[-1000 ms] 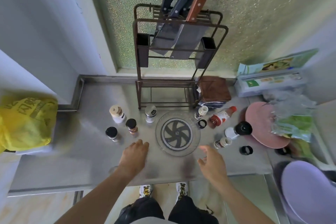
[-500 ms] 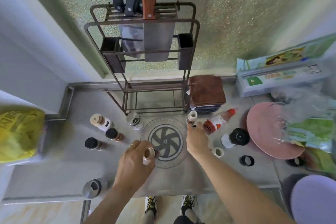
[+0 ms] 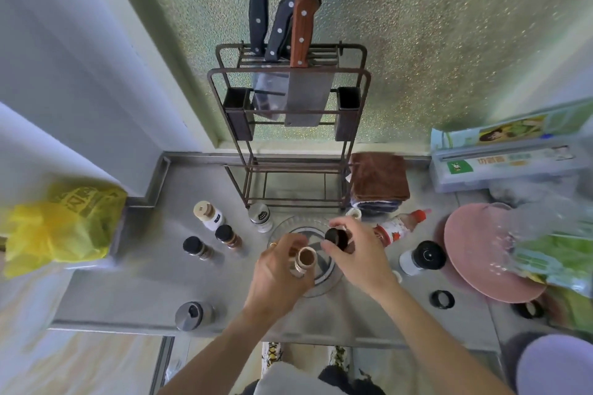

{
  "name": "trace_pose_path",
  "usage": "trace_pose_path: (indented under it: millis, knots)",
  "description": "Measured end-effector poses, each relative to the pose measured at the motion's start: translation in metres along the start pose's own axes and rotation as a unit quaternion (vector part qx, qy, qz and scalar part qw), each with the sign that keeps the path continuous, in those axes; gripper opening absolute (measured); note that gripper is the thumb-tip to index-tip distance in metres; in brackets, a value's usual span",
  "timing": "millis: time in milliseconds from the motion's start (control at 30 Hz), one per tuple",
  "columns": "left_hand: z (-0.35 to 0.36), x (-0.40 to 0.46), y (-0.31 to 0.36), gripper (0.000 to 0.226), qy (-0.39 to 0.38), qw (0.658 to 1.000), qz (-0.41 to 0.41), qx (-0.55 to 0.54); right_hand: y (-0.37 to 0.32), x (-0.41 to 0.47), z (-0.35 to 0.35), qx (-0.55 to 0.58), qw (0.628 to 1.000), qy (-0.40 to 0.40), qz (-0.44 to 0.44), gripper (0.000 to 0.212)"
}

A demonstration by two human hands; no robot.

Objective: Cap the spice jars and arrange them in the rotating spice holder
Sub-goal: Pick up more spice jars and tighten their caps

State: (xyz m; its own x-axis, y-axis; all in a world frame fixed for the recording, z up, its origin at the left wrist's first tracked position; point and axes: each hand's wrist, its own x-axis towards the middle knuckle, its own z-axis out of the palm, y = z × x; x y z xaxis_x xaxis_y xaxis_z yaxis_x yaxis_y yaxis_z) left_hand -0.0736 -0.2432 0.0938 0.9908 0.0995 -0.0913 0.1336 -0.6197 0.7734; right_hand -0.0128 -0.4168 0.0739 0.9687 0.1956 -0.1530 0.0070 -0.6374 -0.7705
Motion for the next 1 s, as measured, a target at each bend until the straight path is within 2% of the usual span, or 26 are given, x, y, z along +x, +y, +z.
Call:
trace_pose_path:
  millis: [100,167,300,400,467,667,733,800,867,900,1000]
  knots:
    - [-0.011,-0.005,0.009,0.045,0.018,0.999,0.009,-0.025,-0.039,-0.019,-0.020,0.100,0.993,0.002,-0.056,0.027]
    - [-0.019,-0.010,0.013,0.043,0.022,0.999,0.013,-0.039,-0.057,-0.026,-0.031,0.115,0.990,0.012,-0.076,0.030]
    - [-0.036,-0.016,0.015,0.036,0.032,0.996,0.034,-0.074,-0.076,-0.031,-0.046,0.098,0.989,-0.004,-0.112,0.031]
    - [-0.047,-0.019,0.013,0.035,0.030,0.993,0.054,-0.096,-0.085,-0.032,-0.052,0.045,0.985,-0.050,-0.158,0.047]
    - [-0.053,-0.020,0.008,0.037,0.021,0.991,0.069,-0.110,-0.090,-0.030,-0.057,0.000,0.982,-0.072,-0.176,0.050]
    - [-0.066,-0.021,0.003,0.045,0.009,0.985,0.095,-0.142,-0.103,-0.023,-0.058,-0.051,0.974,-0.136,-0.174,0.043]
    - [-0.069,-0.022,0.002,0.048,0.015,0.984,0.108,-0.139,-0.112,-0.021,-0.055,-0.077,0.978,-0.122,-0.148,0.027]
    - [-0.073,-0.022,0.000,0.046,0.014,0.984,0.123,-0.128,-0.117,-0.020,-0.050,-0.156,0.975,-0.085,-0.136,0.034]
    - [-0.076,-0.022,-0.002,0.044,0.011,0.983,0.140,-0.116,-0.121,-0.021,-0.047,-0.205,0.964,-0.083,-0.144,0.037]
    - [-0.077,-0.022,-0.003,0.044,0.012,0.983,0.147,-0.110,-0.122,-0.021,-0.049,-0.193,0.964,-0.110,-0.143,0.033]
    - [-0.080,-0.023,-0.007,0.044,0.021,0.983,0.156,-0.097,-0.123,-0.021,-0.055,-0.126,0.966,-0.184,-0.131,0.042]
